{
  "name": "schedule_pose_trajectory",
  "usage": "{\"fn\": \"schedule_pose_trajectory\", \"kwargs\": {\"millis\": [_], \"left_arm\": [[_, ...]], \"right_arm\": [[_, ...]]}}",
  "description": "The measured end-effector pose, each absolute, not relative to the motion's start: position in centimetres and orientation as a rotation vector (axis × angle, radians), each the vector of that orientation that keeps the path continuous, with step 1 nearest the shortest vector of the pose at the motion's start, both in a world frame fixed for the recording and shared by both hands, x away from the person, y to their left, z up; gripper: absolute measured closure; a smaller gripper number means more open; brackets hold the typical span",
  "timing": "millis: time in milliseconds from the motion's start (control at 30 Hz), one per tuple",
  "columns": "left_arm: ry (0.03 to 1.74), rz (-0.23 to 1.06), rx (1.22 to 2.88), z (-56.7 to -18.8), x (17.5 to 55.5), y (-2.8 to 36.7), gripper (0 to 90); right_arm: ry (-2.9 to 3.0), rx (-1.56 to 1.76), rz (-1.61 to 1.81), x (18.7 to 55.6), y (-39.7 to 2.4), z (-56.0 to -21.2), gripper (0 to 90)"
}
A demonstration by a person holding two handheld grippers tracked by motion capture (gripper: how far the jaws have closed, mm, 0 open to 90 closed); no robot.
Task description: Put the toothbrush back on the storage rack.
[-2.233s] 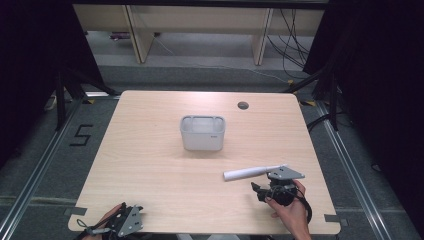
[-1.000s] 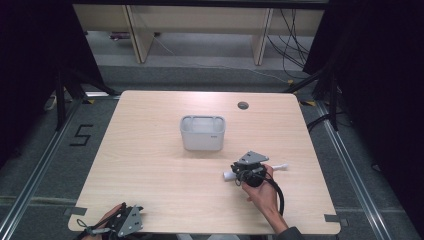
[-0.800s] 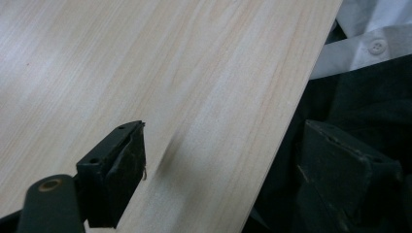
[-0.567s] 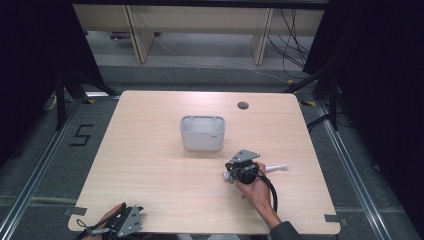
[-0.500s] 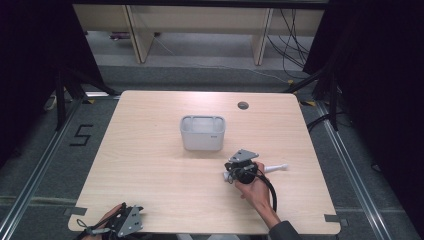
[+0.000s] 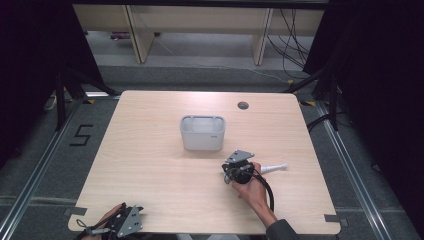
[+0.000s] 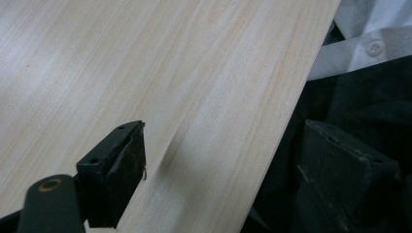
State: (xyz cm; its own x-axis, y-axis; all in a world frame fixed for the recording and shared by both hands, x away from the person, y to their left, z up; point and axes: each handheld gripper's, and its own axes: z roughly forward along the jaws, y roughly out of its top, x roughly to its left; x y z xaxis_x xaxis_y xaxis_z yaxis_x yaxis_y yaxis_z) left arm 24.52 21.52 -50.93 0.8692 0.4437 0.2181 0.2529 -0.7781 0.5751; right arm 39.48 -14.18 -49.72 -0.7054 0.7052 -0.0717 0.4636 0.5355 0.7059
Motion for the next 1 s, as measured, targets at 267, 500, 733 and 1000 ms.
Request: {"fn": "schedule_pose_trajectory", "kwargs": {"millis": [267, 500, 733, 1000], "left_arm": [[0.5, 0.466, 2.492, -50.9, 24.5, 21.5, 16.6], [0.497, 0.464, 2.483, -50.8, 24.5, 21.6, 16.6], [0.496, 0.464, 2.485, -50.8, 24.5, 21.6, 16.6], [0.5, 0.464, 2.481, -50.9, 24.5, 21.6, 16.6]], "right_arm": [[2.446, 0.976, 0.963, 39.3, -14.0, -49.9, 89.4], [2.452, 0.966, 0.959, 39.1, -14.1, -50.0, 88.8], [2.476, 0.978, 0.959, 38.3, -14.6, -49.9, 88.8], [2.494, 1.003, 0.972, 37.5, -15.9, -49.8, 88.4]]}}
